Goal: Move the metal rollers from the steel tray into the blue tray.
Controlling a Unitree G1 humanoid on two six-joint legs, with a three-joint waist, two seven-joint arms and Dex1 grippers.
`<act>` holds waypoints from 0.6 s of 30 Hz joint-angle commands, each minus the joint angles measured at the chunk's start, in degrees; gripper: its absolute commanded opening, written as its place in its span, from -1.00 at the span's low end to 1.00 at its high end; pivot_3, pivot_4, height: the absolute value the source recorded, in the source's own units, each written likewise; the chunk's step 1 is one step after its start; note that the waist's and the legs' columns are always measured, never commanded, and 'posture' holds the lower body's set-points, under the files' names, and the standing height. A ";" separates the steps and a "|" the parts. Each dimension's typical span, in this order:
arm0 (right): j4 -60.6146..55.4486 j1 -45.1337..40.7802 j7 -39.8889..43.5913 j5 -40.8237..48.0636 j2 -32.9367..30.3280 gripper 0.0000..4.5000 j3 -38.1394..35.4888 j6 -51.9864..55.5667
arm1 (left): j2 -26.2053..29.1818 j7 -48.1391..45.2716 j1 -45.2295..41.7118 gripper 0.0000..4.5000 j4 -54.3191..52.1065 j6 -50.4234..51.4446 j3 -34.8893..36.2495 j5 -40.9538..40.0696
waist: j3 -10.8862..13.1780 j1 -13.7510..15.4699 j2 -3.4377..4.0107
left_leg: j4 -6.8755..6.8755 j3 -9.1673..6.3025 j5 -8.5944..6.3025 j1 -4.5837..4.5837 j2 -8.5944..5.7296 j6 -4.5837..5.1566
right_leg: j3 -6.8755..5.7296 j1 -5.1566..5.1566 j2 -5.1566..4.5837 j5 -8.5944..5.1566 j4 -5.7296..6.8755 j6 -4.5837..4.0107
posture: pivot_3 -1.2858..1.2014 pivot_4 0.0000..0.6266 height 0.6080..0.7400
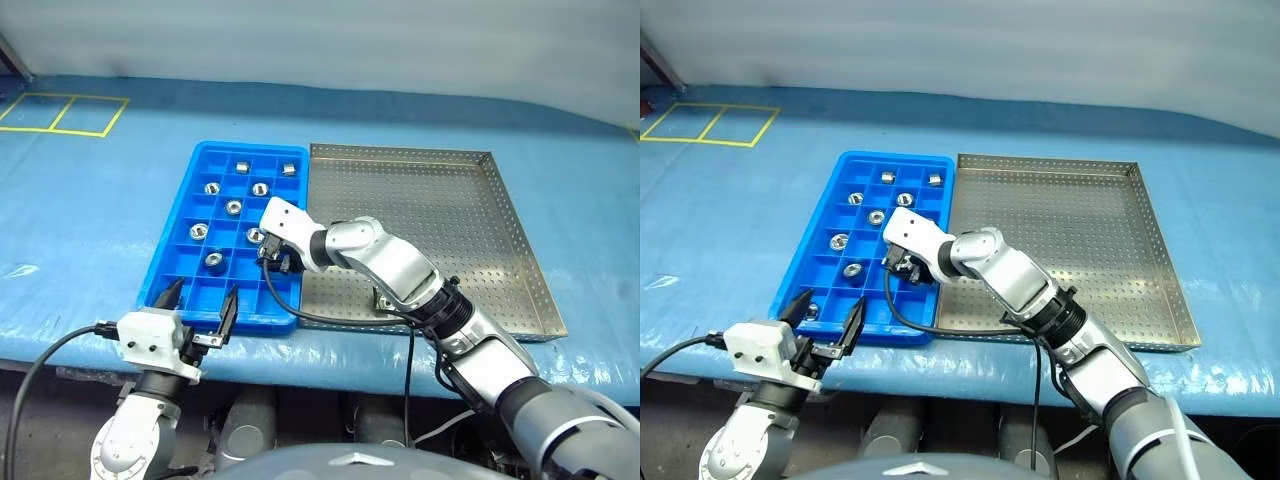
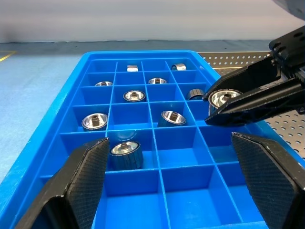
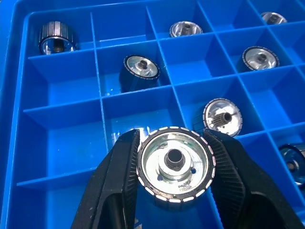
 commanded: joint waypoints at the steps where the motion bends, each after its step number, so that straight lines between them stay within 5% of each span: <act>1: -0.93 0.27 1.70 -0.76 -0.42 -0.24 0.00 -1.32 | -0.36 0.05 0.15 1.00 -3.18 -1.77 -0.44 0.20 | 0.00 0.31 0.00 | 0.00 0.00 0.00 0.00 0.00 0.00 | 0.00 0.00 0.00 0.00 -0.01 0.00 | 0.31 -0.52 1.00; 3: -0.68 0.84 2.10 -0.85 -0.84 -0.24 -0.32 -0.78 | -0.28 -0.04 -0.01 1.00 -2.96 -1.78 -0.65 0.20 | 0.00 0.40 0.00 | 0.00 0.02 0.00 -0.01 0.00 0.00 | 0.00 -0.02 0.00 -0.01 -0.01 -0.01 | 0.31 -0.52 1.00; 11: -4.13 2.97 -1.24 -0.69 -0.19 0.93 -5.98 1.53 | 0.68 -1.11 -2.21 1.00 -1.79 -0.79 -0.97 -0.60 | 0.00 0.34 0.01 | -0.02 0.03 0.00 0.00 0.01 0.00 | 0.00 -0.03 0.00 -0.02 0.00 -0.03 | 0.26 -0.52 1.00; 18: -14.38 5.96 -6.97 0.09 -3.10 0.98 -15.88 10.44 | 1.83 -3.16 -5.87 1.00 0.15 1.10 -1.74 -2.12 | 0.00 -0.47 0.01 | -0.01 0.06 0.00 -0.04 0.00 0.00 | 0.01 -0.05 -0.02 -0.01 -0.03 -0.02 | 0.18 -0.52 1.00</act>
